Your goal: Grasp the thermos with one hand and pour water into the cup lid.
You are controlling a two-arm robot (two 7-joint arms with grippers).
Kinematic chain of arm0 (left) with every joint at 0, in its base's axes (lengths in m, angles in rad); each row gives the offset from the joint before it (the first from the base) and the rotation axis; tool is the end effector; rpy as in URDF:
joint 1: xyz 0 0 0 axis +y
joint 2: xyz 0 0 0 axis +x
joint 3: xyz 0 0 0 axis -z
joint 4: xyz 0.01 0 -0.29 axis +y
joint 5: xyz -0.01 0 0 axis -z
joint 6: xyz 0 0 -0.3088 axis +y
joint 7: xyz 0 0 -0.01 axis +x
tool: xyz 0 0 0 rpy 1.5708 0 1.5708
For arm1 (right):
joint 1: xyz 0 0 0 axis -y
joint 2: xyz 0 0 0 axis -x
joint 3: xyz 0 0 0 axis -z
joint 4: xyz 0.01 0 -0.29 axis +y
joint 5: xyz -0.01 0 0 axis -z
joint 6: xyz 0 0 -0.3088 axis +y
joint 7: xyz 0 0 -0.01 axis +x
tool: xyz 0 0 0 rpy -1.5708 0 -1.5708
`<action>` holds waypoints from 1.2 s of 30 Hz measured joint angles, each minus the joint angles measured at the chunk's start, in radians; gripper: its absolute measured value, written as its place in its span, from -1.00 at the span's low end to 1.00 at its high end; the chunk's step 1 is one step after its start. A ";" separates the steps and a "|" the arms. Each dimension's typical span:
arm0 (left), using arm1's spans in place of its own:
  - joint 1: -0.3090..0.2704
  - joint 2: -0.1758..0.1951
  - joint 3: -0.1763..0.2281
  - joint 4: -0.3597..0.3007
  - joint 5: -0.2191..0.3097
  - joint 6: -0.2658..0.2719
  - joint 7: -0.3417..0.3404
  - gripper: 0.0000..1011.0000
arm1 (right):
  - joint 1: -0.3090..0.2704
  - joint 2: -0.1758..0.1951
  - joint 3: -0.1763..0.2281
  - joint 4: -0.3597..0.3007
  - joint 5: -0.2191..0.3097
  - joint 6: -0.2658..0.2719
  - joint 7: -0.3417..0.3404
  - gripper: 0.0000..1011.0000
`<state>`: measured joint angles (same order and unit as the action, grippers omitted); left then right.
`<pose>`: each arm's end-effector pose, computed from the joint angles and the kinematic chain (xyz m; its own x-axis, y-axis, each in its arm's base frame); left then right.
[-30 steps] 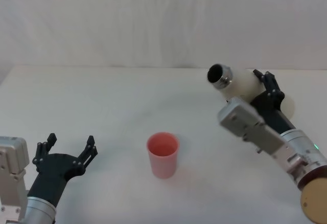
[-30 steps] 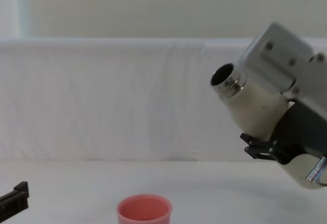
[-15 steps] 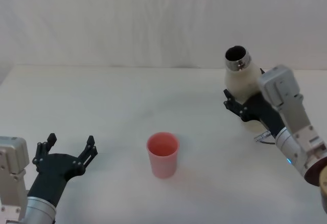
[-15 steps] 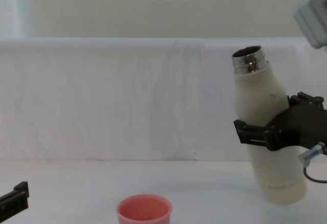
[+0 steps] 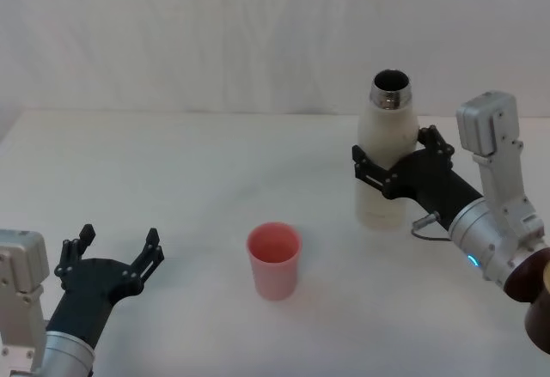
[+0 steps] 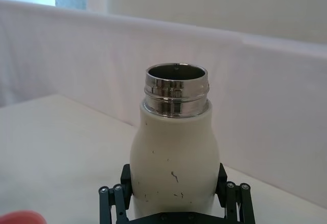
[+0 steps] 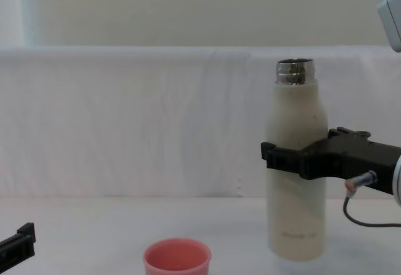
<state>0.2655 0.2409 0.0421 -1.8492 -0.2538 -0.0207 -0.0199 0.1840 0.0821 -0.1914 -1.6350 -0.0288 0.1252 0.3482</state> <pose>0.2530 0.0375 -0.2853 0.1244 0.9917 -0.0327 -0.9921 0.1239 -0.0175 0.3695 0.0393 -0.2211 0.4890 -0.8558 0.1690 0.8629 0.5029 0.0501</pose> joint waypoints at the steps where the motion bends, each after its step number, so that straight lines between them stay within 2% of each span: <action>1: 0.000 0.000 0.000 0.000 0.000 0.000 0.000 0.98 | 0.004 -0.002 0.000 0.007 0.017 0.002 0.006 0.90; 11: 0.000 0.000 0.000 0.000 0.000 0.000 0.000 0.98 | 0.018 -0.014 -0.007 0.052 0.098 0.007 0.015 0.90; 36: 0.000 0.000 0.000 0.000 0.000 0.000 0.000 0.98 | 0.045 0.013 -0.084 0.103 0.145 0.021 -0.031 0.90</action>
<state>0.2655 0.2410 0.0421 -1.8492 -0.2538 -0.0208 -0.0198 0.2289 0.0951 -0.2755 -1.5319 0.1158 0.1458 0.3170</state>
